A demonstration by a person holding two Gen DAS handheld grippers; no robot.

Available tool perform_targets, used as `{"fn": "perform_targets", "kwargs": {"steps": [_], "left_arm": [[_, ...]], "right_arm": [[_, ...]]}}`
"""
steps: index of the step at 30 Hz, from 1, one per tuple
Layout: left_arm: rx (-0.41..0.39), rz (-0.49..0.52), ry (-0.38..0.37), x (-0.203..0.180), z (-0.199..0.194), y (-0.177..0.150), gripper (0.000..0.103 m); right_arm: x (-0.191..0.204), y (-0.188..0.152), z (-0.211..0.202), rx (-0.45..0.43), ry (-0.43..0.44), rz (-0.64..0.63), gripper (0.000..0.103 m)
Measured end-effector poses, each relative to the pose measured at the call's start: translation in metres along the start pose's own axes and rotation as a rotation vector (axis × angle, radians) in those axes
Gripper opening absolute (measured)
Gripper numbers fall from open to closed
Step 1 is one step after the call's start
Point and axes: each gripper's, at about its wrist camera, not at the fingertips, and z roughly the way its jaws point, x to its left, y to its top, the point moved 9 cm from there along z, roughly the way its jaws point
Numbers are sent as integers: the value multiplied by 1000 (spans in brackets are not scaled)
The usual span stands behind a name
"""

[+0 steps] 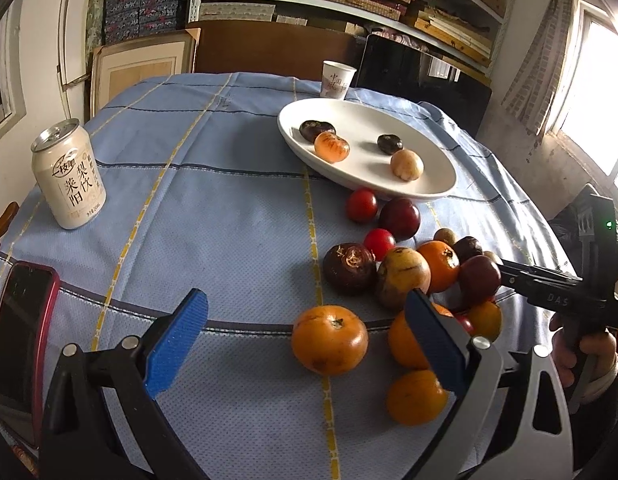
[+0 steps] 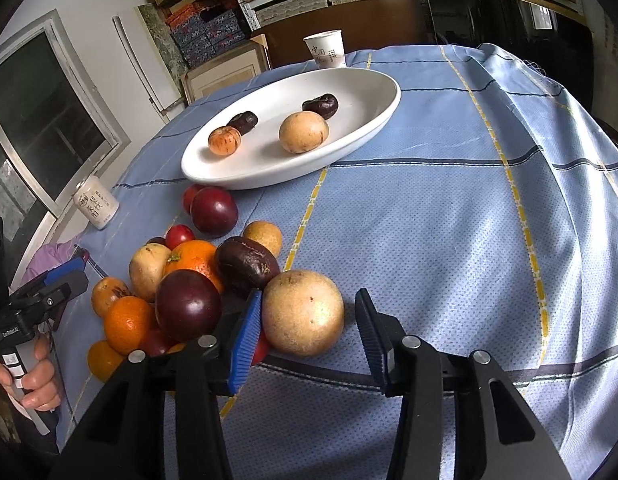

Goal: Organize fruits
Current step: 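Grasp another tan round fruit with the right tool while the left tool grasps an orange tomato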

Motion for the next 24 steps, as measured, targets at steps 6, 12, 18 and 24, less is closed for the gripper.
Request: {"fn": "perform_targets", "kwargs": {"steps": [6, 12, 18, 24], "left_arm": [[17, 10, 9, -1, 4, -3, 97], [57, 28, -7, -5, 12, -9, 96], [102, 42, -26, -9, 20, -16, 75], [165, 12, -47, -6, 32, -24, 61]], "right_arm": [[2, 0, 0, -1, 14, -5, 41], [-6, 4, -6, -32, 12, 46, 40], [-10, 5, -7, -32, 23, 74, 40], [-9, 6, -8, -35, 19, 68, 40]]}}
